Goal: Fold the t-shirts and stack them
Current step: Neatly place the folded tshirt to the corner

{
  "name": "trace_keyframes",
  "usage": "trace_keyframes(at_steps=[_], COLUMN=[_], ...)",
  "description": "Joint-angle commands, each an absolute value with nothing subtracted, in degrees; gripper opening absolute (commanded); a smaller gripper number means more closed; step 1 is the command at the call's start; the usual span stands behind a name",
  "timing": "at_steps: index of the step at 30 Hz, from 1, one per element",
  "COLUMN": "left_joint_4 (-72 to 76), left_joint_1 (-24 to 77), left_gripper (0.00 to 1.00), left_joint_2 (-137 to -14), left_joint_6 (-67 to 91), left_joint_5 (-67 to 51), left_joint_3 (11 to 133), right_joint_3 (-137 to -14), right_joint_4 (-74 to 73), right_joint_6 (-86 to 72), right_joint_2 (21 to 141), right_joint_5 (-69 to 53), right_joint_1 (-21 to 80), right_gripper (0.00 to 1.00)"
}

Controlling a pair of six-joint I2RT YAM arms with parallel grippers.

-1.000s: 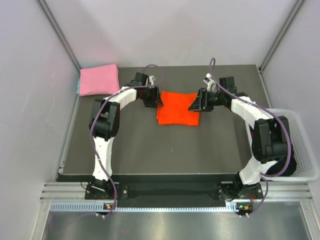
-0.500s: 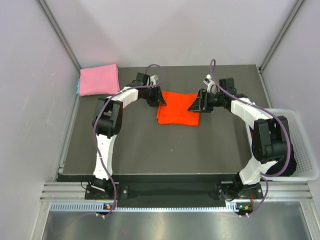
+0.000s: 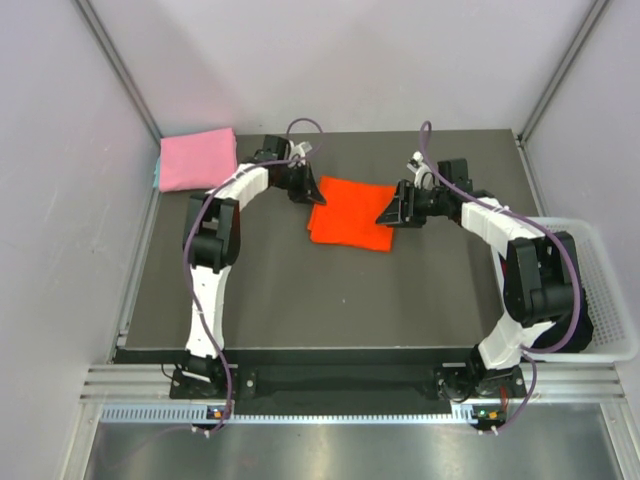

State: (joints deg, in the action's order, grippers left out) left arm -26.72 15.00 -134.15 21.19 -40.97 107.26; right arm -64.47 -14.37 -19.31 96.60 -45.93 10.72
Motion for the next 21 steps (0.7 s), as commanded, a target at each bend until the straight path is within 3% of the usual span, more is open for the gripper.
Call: trace_keyframes(at_steps=[1, 8, 13, 21], left_joint_4=[-34.96, -47.46, -47.29, -37.55], left_joint_1=[10.73, 5.89, 3.87, 0.97], left_gripper=[0.0, 0.0, 0.0, 0.0], left_joint_2=[-131.75, -128.24, -124.55, -122.08], left_joint_6=[13.55, -2.71, -11.59, -13.27], left_joint_5=[-43.51, -30.51, -20.67, -8.09], left_joint_3=[112.23, 118.12, 121.11, 122.08], right_joint_3=[-63.64, -63.11, -61.88, -61.61], right_joint_4=[-11.43, -10.55, -7.74, -3.61], right_joint_6=[-19.07, -19.51, -21.27, -23.2], right_joint_2=[93.17, 91.5, 91.41, 93.6], right_joint_5=[-46.14, -46.23, -47.02, -48.07], right_joint_1=[10.55, 10.46, 10.55, 10.55], right_gripper=[0.57, 0.57, 0.58, 0.59])
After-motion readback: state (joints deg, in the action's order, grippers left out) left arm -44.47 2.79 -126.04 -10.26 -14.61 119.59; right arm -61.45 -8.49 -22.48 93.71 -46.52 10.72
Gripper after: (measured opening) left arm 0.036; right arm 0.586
